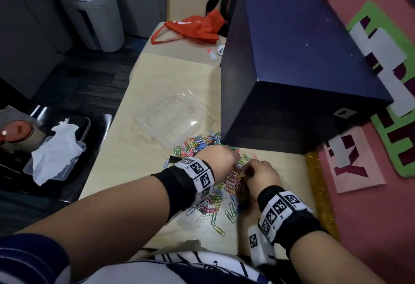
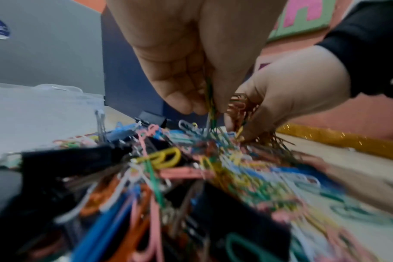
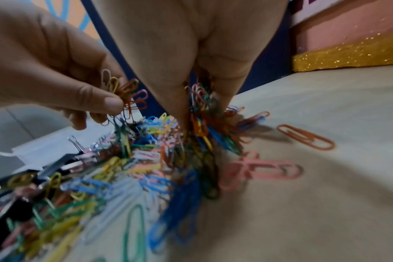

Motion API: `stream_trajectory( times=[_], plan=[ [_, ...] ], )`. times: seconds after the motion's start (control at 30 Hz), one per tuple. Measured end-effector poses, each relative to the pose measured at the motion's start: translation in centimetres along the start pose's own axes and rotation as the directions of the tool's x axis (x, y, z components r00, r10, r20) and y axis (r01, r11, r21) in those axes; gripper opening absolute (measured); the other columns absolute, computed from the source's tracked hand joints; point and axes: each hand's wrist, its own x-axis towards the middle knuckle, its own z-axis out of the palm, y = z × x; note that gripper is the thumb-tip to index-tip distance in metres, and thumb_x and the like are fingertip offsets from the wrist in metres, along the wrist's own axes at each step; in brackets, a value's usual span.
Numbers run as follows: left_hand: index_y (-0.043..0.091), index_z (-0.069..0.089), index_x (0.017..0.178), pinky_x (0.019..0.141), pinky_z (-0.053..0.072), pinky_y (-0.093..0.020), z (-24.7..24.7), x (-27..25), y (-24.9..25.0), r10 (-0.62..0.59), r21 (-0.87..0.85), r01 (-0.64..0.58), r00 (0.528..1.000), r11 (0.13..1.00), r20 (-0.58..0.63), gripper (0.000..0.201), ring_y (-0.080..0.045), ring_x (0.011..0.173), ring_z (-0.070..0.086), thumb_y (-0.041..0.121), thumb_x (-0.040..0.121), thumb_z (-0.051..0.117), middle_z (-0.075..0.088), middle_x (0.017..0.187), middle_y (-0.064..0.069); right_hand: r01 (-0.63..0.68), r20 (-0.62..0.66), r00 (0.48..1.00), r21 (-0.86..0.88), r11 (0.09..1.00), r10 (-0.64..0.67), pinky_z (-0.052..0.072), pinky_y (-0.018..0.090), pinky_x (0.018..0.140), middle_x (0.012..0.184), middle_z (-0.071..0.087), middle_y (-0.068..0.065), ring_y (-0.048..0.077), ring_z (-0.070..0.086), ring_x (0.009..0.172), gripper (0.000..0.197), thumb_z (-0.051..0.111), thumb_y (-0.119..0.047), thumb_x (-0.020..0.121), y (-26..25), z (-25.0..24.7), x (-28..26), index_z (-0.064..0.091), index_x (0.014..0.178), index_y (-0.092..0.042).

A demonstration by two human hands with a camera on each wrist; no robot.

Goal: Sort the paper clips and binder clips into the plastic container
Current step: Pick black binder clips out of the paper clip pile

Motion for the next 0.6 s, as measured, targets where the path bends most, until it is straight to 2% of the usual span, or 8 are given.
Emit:
stream_trajectory(
  times=[0.17, 0.27, 0.33, 0.4, 0.5, 0.6],
  plan=[
    [0.018, 0.06, 0.118, 0.089, 0.048, -0.036, -1.7, -0.6, -2.5, -0.062, -0.171, 0.036, 0.987, 0.985, -0.148, 0.028, -0.026, 0.106, 0.058, 0.03, 0.094, 0.054, 0.063, 0.113, -0.007, -0.027, 0.074, 0.996, -0.22, 0.975, 0.044, 0.044, 0.028, 0.092, 0.12, 0.05, 0.01, 0.027, 0.055, 0.107, 0.028, 0.048, -0.008, 0.088, -2.5, -1.4, 0.3, 0.059, 0.112, -0.016],
    [0.02, 0.063, 0.113, 0.088, 0.047, -0.03, -2.9, -1.8, -4.6, -0.09, -0.227, 0.036, 0.969, 0.973, -0.23, 0.025, -0.02, 0.101, 0.06, 0.033, 0.093, 0.057, 0.066, 0.108, -0.001, 0.025, 0.13, 0.991, -0.38, 0.925, 0.027, 0.045, 0.032, 0.094, 0.125, 0.05, 0.014, 0.027, 0.052, 0.115, 0.031, 0.044, -0.008, 0.091, -4.6, -2.1, 0.4, 0.053, 0.121, -0.01],
    [0.022, 0.065, 0.111, 0.083, 0.044, -0.025, -3.7, -2.7, -6.2, -0.146, -0.27, 0.073, 0.954, 0.96, -0.261, 0.023, -0.017, 0.097, 0.06, 0.034, 0.092, 0.059, 0.066, 0.104, 0.001, 0.046, 0.133, 0.991, -0.45, 0.892, 0.016, 0.046, 0.032, 0.09, 0.126, 0.051, 0.016, 0.026, 0.054, 0.114, 0.033, 0.045, -0.008, 0.09, -5.9, -2.4, 0.4, 0.052, 0.122, -0.008],
    [0.022, 0.066, 0.107, 0.078, 0.041, -0.021, -4.3, -3.3, -8.0, -0.226, -0.315, 0.132, 0.932, 0.94, -0.283, 0.021, -0.015, 0.092, 0.06, 0.035, 0.091, 0.06, 0.066, 0.1, 0.003, 0.067, 0.109, 0.994, -0.481, 0.874, -0.016, 0.047, 0.033, 0.089, 0.123, 0.053, 0.015, 0.027, 0.056, 0.111, 0.031, 0.045, -0.007, 0.089, -7.1, -2.5, 0.4, 0.053, 0.118, -0.007],
    [0.02, 0.068, 0.104, 0.078, 0.043, -0.025, -4.7, -3.7, -10.7, -0.367, -0.374, 0.247, 0.882, 0.894, -0.297, 0.019, -0.017, 0.09, 0.06, 0.032, 0.09, 0.062, 0.067, 0.097, 0.001, 0.134, 0.098, 0.99, -0.5, 0.856, -0.099, 0.046, 0.03, 0.089, 0.118, 0.056, 0.013, 0.025, 0.055, 0.111, 0.025, 0.046, -0.008, 0.091, -8.9, -3.2, 0.3, 0.055, 0.115, -0.007],
    [0.019, 0.067, 0.104, 0.078, 0.044, -0.027, -4.5, -3.5, -13.0, -0.464, -0.364, 0.368, 0.857, 0.855, -0.225, 0.019, -0.021, 0.094, 0.061, 0.031, 0.089, 0.063, 0.068, 0.099, -0.002, 0.188, 0.112, 0.982, -0.413, 0.891, -0.155, 0.045, 0.029, 0.091, 0.116, 0.058, 0.01, 0.024, 0.055, 0.11, 0.024, 0.05, -0.011, 0.092, -11.2, -4.4, 0.2, 0.061, 0.114, -0.009]
  ],
)
